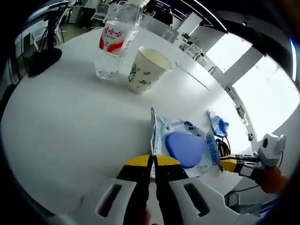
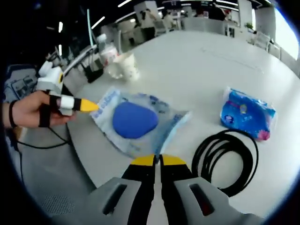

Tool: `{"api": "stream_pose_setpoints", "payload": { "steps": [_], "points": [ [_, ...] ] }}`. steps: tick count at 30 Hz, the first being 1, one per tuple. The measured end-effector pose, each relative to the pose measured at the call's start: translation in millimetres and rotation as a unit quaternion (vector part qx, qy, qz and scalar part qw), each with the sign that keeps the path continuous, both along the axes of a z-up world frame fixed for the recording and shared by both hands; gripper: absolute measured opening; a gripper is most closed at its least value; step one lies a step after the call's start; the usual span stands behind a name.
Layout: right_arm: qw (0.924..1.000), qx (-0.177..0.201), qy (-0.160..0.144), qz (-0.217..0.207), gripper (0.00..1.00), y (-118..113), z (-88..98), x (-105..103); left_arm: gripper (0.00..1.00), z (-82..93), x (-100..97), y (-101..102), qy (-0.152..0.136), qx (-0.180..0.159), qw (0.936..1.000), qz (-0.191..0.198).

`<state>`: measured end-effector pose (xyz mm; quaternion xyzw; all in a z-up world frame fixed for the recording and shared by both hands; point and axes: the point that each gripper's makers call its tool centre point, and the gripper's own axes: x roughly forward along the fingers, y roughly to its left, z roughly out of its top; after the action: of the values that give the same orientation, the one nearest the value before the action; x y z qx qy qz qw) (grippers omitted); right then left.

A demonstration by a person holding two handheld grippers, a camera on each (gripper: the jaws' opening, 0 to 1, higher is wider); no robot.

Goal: Arrange the tabletop items into an orderly group along one side of the table until the central work area is clear of visible clutter.

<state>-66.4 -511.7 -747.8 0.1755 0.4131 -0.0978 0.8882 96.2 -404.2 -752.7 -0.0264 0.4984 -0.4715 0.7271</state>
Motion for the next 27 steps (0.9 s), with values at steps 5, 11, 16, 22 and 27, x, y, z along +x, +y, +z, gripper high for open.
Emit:
{"api": "stream_pose_setpoints", "payload": {
  "steps": [5, 11, 16, 22, 27],
  "points": [
    [1.0, 0.003, 0.006, -0.003, 0.02, -0.6, -2.2, -2.6, 0.02, -3.6, -0.1, 1.5, 0.01, 0.0, 1.0, 0.0],
    [1.0, 0.005, -0.001, 0.0, 0.15, -2.0, 3.9, -6.5, 0.13, -1.4, -1.0, 10.5, -0.01, -0.004, 0.9989, -0.045],
    [0.9998, 0.011, -0.01, -0.011, 0.17, -10.0, 8.5, -7.7, 0.15, -1.1, 2.7, 23.0, -0.002, -0.01, 0.9993, -0.036],
    [0.9995, 0.023, -0.015, -0.018, 0.17, -14.6, 8.7, -1.6, 0.14, -2.8, -3.7, 28.1, 0.001, -0.015, 0.9987, -0.048],
    [0.9989, 0.035, -0.019, -0.024, 0.18, -15.9, 6.0, 10.1, 0.14, -3.2, -6.4, 26.0, 0.006, -0.021, 0.9987, -0.045]
  ]
}}
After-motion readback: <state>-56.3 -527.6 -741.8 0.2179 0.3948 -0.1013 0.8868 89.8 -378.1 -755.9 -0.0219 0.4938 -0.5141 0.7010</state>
